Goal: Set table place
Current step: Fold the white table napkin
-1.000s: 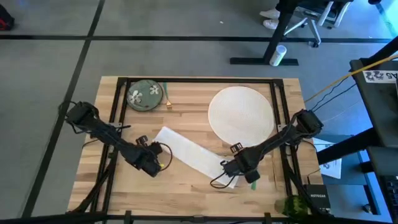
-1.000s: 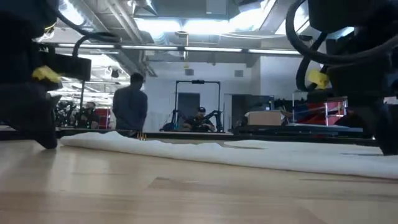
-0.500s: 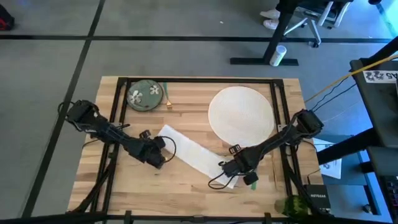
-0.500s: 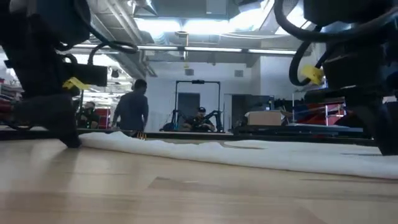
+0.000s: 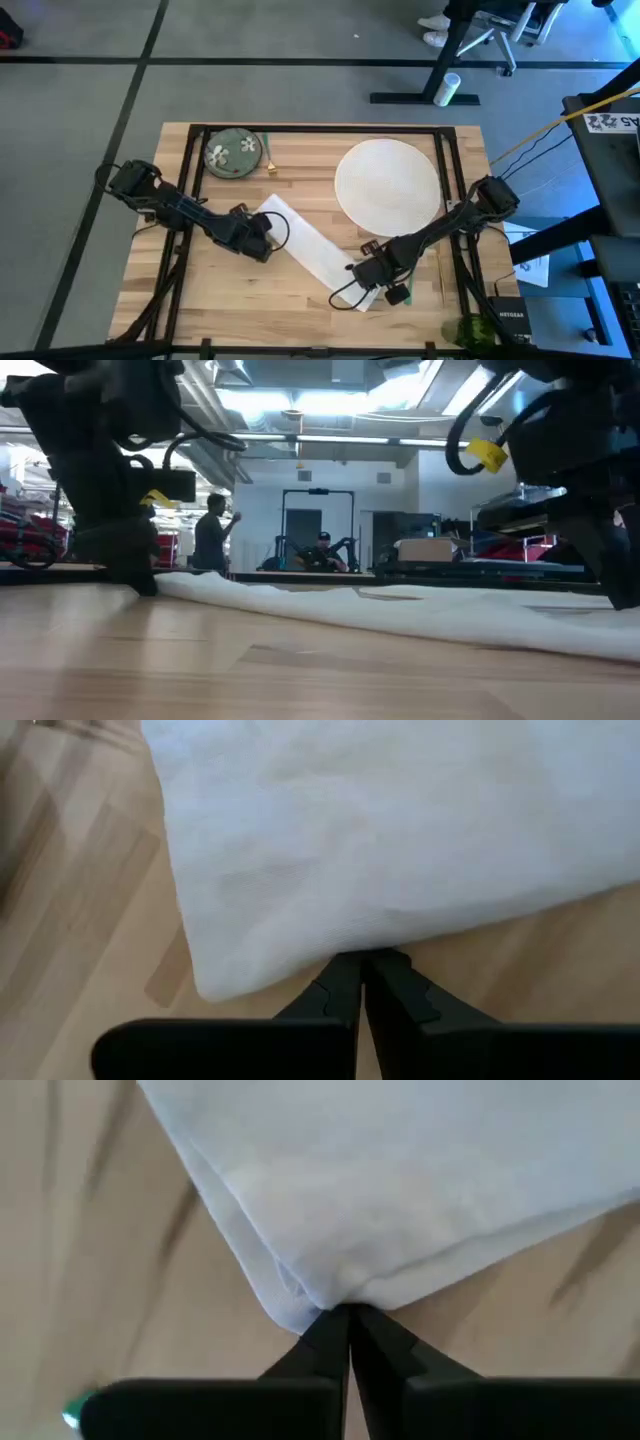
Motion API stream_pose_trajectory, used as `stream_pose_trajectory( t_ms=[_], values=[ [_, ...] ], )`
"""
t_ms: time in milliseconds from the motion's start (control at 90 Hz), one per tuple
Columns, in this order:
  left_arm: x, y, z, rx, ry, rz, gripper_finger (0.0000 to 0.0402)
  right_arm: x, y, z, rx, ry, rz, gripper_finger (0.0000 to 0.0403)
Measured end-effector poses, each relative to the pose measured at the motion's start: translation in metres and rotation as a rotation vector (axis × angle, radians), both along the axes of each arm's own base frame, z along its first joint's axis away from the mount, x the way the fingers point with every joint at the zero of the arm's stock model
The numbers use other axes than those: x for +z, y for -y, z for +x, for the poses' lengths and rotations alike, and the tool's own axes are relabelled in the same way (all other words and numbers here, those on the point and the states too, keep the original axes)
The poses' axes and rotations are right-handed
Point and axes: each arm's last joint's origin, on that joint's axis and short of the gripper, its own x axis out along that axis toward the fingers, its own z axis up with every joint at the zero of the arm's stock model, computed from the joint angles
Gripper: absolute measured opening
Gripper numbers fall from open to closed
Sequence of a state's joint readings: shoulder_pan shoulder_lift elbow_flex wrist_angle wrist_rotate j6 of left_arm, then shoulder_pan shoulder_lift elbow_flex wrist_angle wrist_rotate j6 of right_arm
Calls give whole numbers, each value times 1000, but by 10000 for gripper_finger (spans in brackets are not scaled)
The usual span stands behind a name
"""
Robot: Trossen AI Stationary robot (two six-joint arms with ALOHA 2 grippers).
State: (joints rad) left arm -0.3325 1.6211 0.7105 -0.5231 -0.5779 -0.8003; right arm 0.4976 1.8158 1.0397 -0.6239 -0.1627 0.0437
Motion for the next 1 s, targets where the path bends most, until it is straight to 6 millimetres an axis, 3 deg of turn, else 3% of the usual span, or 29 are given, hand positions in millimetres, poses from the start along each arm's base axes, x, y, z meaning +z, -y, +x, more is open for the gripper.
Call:
stream_pose_trajectory(
  t_ms=[278,711,1000],
  values=[
    [1,-13,8,-19,-1,9,0,7,-14,19,52,190,178,0],
    [7,-43,32,-82,102,68,0,7,-13,18,70,195,158,0],
    [17,-46,46,-191,129,112,0,7,-12,18,101,204,144,0]
  ],
)
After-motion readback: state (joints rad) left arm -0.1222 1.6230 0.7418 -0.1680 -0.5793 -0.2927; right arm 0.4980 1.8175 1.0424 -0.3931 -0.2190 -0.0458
